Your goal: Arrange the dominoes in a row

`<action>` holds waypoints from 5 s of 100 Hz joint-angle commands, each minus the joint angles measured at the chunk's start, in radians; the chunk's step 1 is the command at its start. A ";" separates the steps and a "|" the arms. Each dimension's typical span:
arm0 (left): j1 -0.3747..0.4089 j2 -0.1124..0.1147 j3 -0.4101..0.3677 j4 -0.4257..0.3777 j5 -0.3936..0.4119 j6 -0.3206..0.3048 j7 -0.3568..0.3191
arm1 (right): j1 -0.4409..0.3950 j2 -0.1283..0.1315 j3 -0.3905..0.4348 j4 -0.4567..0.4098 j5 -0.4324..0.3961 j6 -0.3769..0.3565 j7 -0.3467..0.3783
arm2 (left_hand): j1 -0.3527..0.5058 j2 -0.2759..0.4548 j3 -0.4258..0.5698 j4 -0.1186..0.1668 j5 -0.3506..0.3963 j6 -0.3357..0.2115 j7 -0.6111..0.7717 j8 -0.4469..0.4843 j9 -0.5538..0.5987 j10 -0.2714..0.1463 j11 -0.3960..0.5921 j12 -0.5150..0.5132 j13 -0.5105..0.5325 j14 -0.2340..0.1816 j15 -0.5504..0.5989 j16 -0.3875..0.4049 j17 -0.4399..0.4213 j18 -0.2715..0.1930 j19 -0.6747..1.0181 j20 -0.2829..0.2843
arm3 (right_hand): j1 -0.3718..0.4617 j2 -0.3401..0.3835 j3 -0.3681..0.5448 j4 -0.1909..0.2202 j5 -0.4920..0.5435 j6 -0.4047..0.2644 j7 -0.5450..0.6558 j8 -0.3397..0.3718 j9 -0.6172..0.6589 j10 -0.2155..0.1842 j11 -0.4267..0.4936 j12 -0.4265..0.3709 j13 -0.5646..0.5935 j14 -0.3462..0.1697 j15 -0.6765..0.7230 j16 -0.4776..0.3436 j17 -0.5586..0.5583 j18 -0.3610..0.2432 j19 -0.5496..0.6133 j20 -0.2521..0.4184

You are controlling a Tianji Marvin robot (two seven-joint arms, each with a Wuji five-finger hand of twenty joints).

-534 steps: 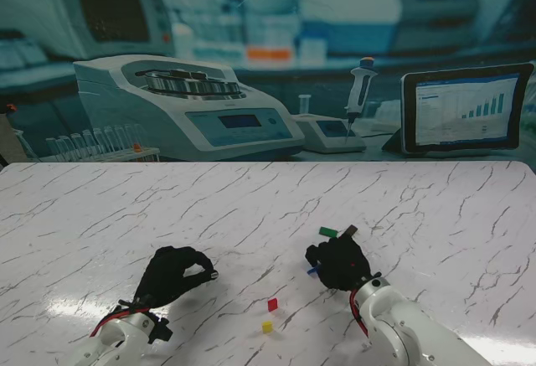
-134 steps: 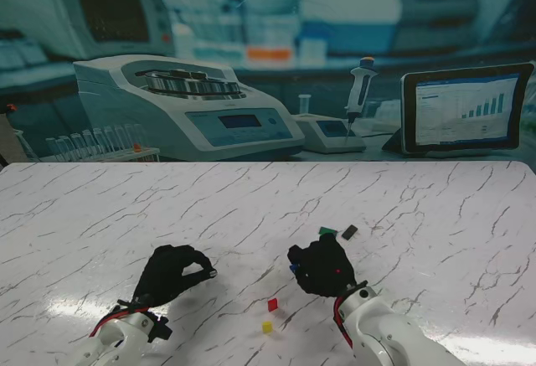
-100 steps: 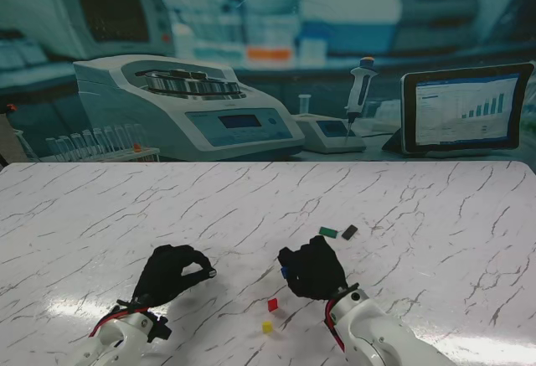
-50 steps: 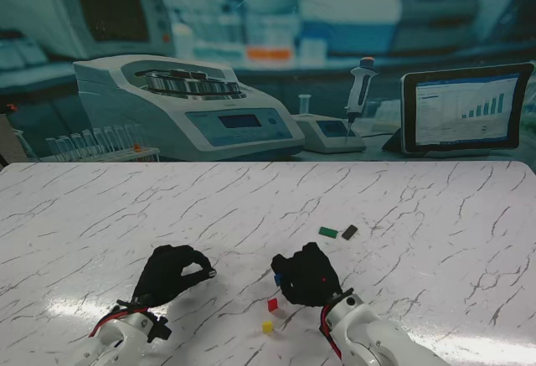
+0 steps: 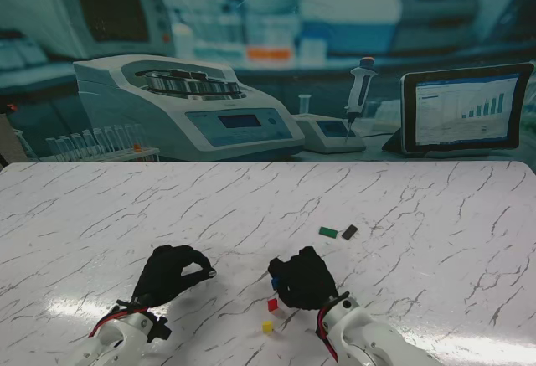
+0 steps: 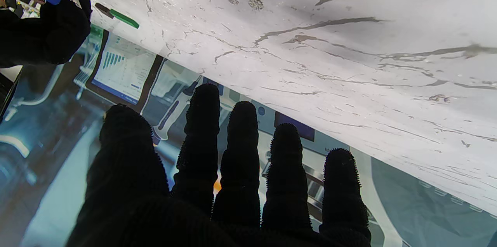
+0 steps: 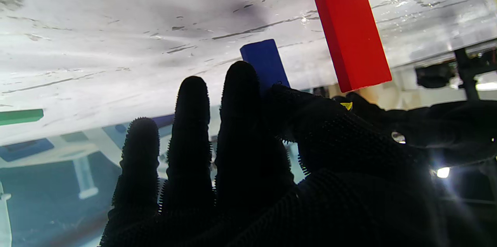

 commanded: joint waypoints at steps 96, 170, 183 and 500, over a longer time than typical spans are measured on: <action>0.004 -0.005 0.002 0.001 -0.005 -0.022 -0.015 | -0.010 -0.007 0.012 0.007 0.025 -0.015 0.024 | -0.001 0.013 0.001 0.020 0.008 -0.030 0.000 0.006 0.005 -0.025 0.001 0.013 0.019 -0.026 0.005 0.006 -0.010 0.015 0.009 0.008 | 0.023 -0.013 -0.058 -0.051 -0.031 0.045 -0.020 -0.041 -0.020 0.014 -0.087 -0.004 -0.049 0.015 -0.026 -0.014 -0.029 0.066 -0.015 -0.014; 0.006 -0.005 0.002 -0.001 -0.006 -0.020 -0.018 | -0.029 0.001 0.041 -0.023 0.023 -0.027 0.068 | 0.001 0.013 0.001 0.020 0.010 -0.028 0.004 0.007 0.007 -0.024 0.004 0.014 0.020 -0.026 0.007 0.006 -0.009 0.016 0.009 0.009 | -0.008 0.018 -0.094 -0.023 -0.062 0.065 -0.179 -0.088 -0.106 0.089 -0.257 0.020 -0.121 0.065 -0.074 -0.009 -0.051 0.100 -0.072 -0.005; 0.005 -0.005 0.002 0.000 -0.007 -0.021 -0.018 | -0.029 0.001 0.042 -0.023 0.025 -0.026 0.070 | 0.002 0.014 0.001 0.020 0.010 -0.029 0.005 0.007 0.007 -0.023 0.004 0.014 0.019 -0.025 0.007 0.006 -0.008 0.016 0.010 0.009 | -0.010 0.019 -0.099 -0.021 -0.058 0.061 -0.188 -0.086 -0.107 0.089 -0.261 0.021 -0.123 0.063 -0.074 -0.008 -0.052 0.102 -0.075 -0.003; 0.005 -0.005 0.002 0.000 -0.008 -0.017 -0.018 | -0.057 0.012 0.077 -0.076 -0.025 -0.035 0.089 | 0.004 0.015 0.001 0.021 0.009 -0.029 0.007 0.006 0.006 -0.024 0.004 0.015 0.018 -0.028 0.006 0.006 -0.009 0.015 0.009 0.009 | -0.006 0.034 -0.119 -0.030 -0.048 0.040 -0.241 -0.112 -0.170 0.112 -0.315 0.033 -0.181 0.071 -0.093 -0.010 -0.051 0.125 -0.144 0.029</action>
